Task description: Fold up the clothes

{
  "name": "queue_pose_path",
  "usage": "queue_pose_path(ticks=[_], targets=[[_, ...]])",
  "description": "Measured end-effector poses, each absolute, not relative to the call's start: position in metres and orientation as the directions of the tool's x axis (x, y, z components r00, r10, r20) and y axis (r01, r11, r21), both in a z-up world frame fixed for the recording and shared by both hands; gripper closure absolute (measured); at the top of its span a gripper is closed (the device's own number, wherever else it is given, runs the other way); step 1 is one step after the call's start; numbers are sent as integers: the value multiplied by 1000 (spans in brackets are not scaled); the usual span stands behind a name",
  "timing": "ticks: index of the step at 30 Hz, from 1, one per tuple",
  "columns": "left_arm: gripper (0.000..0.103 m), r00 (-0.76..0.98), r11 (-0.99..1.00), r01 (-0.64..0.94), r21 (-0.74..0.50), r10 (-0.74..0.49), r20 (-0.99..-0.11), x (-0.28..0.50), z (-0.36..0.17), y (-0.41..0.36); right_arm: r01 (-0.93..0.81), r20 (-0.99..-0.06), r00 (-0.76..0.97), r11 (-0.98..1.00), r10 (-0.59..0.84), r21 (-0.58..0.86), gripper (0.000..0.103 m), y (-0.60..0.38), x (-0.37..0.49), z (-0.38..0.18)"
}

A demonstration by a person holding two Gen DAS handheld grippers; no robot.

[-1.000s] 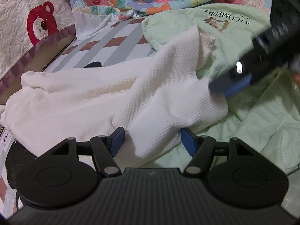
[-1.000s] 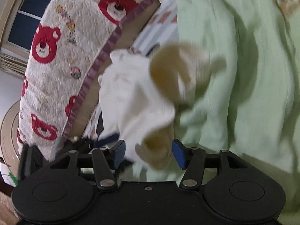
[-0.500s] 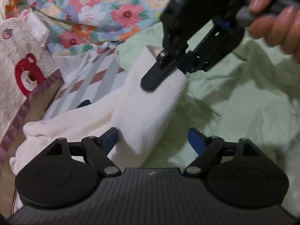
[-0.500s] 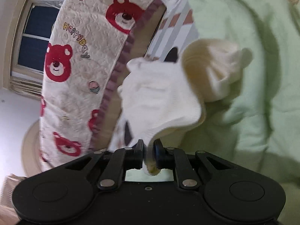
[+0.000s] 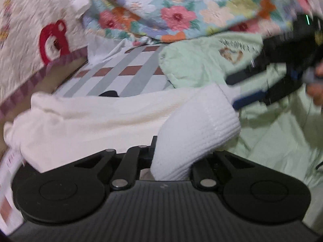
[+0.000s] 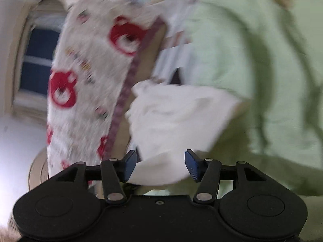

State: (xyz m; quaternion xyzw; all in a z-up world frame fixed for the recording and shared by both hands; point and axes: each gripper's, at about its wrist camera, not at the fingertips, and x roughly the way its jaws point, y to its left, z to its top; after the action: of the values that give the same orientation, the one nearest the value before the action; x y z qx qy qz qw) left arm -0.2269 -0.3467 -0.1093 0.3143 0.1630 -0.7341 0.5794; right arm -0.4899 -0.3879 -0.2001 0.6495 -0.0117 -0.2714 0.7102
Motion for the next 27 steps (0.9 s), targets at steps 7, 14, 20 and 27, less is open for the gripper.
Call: queue_pose_path(ticks=[7,14,20,27], targets=[[93,-123,-197,979,57,-784,-608,-210,-89,-344,276,-311,836,-143,-453,950,39,-379,-499,-227],[93,-138,-161,987,-13,-800,-584,-197,-81,-349,81,-214,841,-274,-497,958,36,-373,-490,-245],[93,-138,-145,989,-35,-799,-586,-192,-84,-349,81,-232,814,-291,-533,953,34,-371,-484,-250],[93,-132,-129,991,-46,-811,-570,-189,-77,-348,68,-224,849,-321,-478,944,34,-372,-463,-262]])
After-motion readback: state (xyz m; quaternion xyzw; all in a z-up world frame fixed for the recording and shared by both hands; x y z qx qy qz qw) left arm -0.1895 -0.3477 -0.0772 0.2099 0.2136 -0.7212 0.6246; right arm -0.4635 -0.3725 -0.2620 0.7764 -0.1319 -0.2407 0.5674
